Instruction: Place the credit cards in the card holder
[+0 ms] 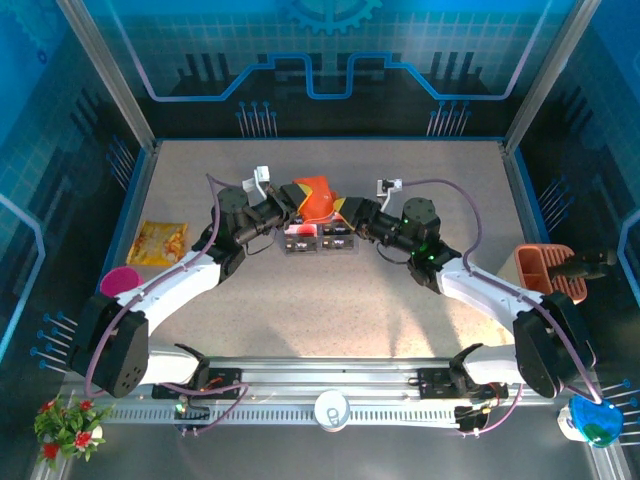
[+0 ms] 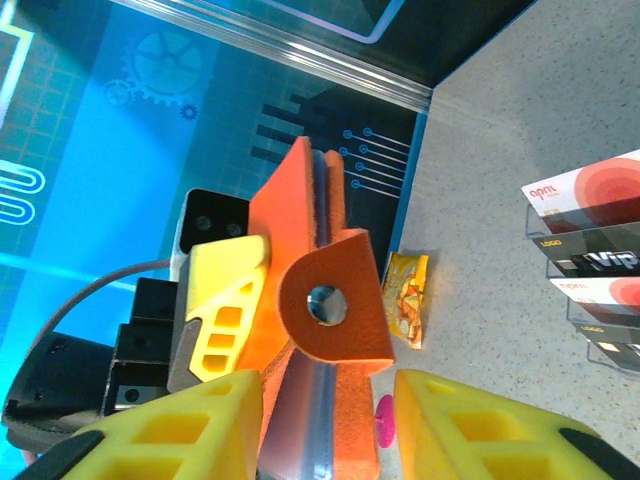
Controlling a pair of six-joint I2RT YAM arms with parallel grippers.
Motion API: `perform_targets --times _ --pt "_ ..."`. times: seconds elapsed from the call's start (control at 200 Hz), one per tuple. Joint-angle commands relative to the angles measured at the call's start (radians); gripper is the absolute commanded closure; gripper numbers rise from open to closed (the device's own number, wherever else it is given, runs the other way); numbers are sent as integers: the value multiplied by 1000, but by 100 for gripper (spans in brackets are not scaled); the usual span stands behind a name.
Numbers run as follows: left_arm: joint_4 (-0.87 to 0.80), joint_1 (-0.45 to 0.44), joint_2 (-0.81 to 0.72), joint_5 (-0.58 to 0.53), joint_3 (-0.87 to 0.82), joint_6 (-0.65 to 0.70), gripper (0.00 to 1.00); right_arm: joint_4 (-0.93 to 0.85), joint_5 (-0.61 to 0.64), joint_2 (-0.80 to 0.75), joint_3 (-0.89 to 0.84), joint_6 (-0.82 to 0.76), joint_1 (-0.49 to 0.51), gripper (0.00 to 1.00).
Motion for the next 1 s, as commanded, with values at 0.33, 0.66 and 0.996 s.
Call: perform_targets --times 0.33,0.66,0.996 --pt "65 -17 -1 -7 21 -22 100 171 -17 40 -47 101 10 61" --pt "70 -26 -3 -12 21 -22 100 196 -17 40 -73 118 9 61" --pt "64 -33 -4 -18 18 -18 100 319 -65 99 -62 181 13 61"
